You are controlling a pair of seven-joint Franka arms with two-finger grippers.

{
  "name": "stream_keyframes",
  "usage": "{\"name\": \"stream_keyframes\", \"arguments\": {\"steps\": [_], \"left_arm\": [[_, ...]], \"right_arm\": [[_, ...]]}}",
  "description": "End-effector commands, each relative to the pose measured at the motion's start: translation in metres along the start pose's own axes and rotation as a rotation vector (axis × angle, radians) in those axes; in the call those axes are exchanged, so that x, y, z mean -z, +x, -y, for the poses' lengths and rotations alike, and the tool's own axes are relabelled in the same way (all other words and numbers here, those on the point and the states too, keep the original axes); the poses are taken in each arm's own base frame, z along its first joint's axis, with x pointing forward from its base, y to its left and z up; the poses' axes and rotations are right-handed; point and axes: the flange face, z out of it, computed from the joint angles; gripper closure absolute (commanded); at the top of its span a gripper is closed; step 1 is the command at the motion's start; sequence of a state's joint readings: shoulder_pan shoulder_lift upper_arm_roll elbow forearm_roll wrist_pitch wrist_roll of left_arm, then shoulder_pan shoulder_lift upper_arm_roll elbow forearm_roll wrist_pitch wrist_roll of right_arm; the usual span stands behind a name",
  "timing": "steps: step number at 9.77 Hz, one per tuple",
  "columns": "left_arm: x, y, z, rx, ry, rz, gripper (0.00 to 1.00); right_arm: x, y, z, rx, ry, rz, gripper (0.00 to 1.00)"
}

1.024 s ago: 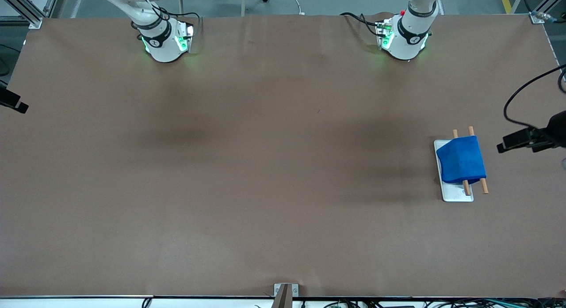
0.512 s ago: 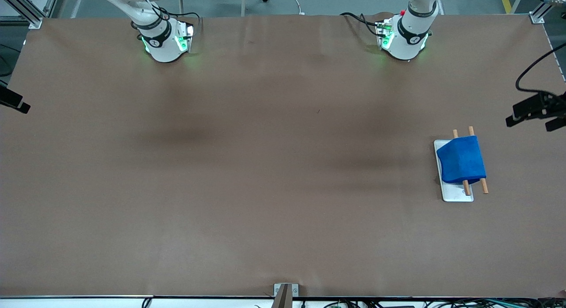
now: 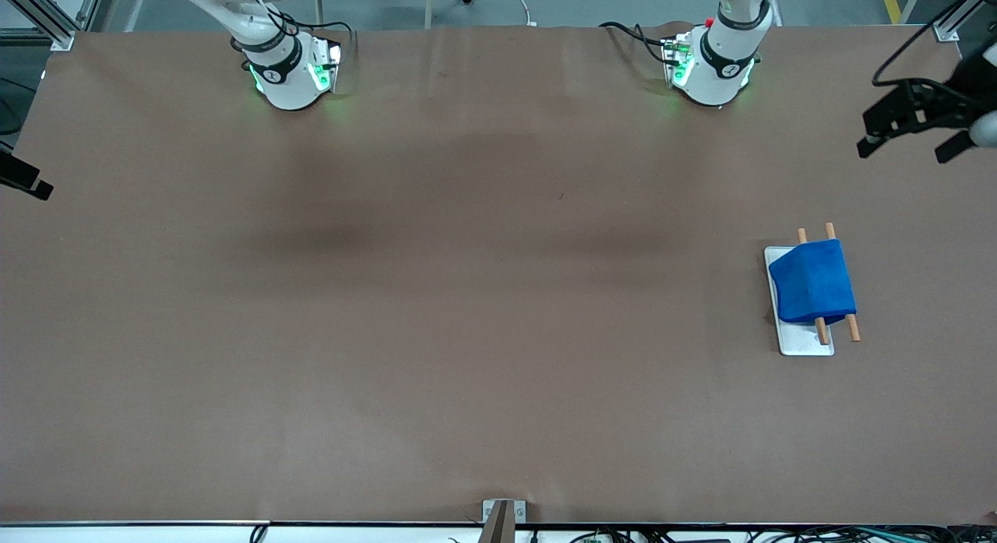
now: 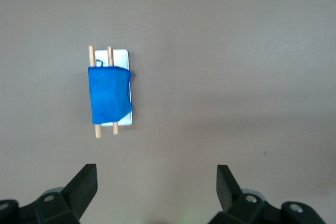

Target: Right arm passes towel to left arm to hang

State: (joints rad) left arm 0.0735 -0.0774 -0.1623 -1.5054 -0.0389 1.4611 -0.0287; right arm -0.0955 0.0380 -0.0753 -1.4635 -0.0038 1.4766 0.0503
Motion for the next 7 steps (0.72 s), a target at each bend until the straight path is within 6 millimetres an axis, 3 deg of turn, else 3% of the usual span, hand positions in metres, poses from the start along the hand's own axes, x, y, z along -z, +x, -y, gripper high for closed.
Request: {"name": "stream_keyframes", "arguments": {"steps": [1,3,7], "left_arm": [[-0.028,-0.017,-0.009,-0.011,0.066,0.048,0.0],[-0.031,-0.02,-0.01,-0.012,0.074,0.049,0.0],[-0.029,-0.008,-0.008,-0.028,0.071,0.046,0.0]], "right_arm": [[0.001,-0.006,0.0,-0.009,-0.012,0.0,0.0],[0.001,-0.006,0.0,-0.009,-0.012,0.0,0.0],[0.0,-0.006,0.0,-0.009,-0.012,0.008,0.0]]}}
